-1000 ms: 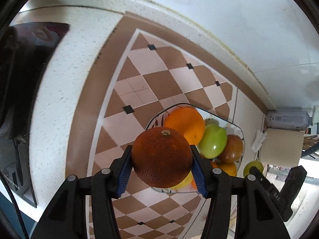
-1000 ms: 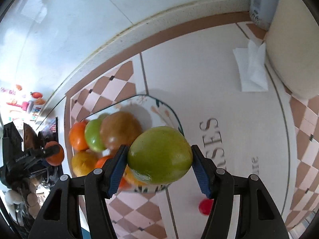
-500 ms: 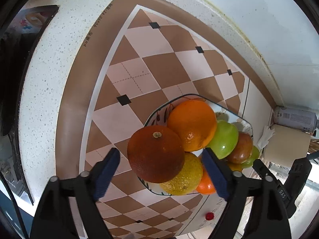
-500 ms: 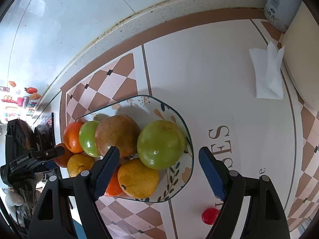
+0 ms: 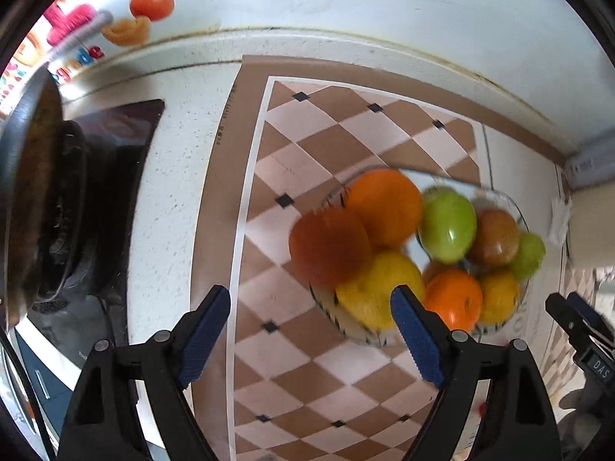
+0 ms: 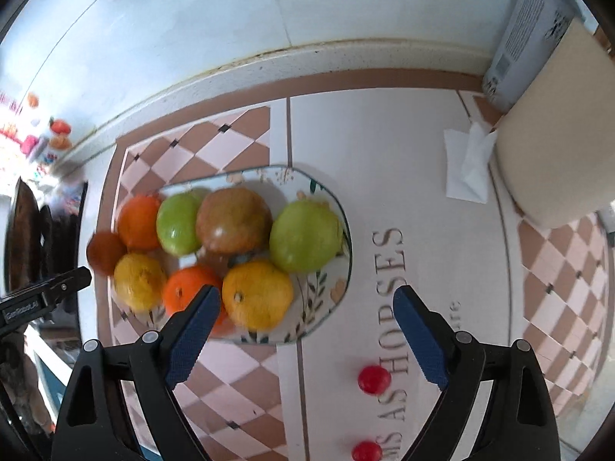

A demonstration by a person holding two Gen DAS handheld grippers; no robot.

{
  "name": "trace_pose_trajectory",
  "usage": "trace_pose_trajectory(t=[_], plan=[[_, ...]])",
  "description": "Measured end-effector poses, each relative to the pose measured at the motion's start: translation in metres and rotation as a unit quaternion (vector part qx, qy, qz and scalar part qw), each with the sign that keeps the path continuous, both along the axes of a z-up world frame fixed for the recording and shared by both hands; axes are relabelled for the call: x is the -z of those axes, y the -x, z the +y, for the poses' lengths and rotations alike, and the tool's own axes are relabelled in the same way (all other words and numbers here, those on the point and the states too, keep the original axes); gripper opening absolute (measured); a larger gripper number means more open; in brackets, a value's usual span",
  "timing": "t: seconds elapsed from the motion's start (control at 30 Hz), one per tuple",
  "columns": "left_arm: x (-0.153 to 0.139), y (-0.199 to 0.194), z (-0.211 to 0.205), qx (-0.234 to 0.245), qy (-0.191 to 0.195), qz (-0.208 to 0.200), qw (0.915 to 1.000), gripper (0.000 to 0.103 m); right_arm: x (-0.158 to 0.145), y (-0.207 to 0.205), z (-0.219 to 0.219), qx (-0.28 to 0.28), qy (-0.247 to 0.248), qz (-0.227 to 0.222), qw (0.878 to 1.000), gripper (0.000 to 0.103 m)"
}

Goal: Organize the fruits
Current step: 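Lift both open tools away from the plate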

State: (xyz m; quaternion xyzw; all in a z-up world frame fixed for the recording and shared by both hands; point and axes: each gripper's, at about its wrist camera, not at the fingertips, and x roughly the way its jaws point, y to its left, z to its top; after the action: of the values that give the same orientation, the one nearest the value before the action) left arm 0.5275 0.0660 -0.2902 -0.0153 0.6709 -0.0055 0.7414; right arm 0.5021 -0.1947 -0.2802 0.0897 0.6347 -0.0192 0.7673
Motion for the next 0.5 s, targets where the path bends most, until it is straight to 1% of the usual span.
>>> trace_pose_trajectory(t=[0.2,0.37,0.5], plan=[[-0.017,0.043,-0.017,0.019,-0.02,-0.037,0.9989,0.085,-0.019,0.04,0.021,-0.025,0.031,-0.02,0.999,0.093],[-0.036,0.076,-0.02,0.029,-0.023,-0.068,0.997,0.085,-0.043,0.072,0.033,-0.034,0.054,-0.044,0.997,0.093],[-0.057,0.1,-0.019,0.034,-0.024,-0.094,0.9947,0.085,-0.063,0.096,0.037,-0.031,0.052,-0.061,0.996,0.093]])
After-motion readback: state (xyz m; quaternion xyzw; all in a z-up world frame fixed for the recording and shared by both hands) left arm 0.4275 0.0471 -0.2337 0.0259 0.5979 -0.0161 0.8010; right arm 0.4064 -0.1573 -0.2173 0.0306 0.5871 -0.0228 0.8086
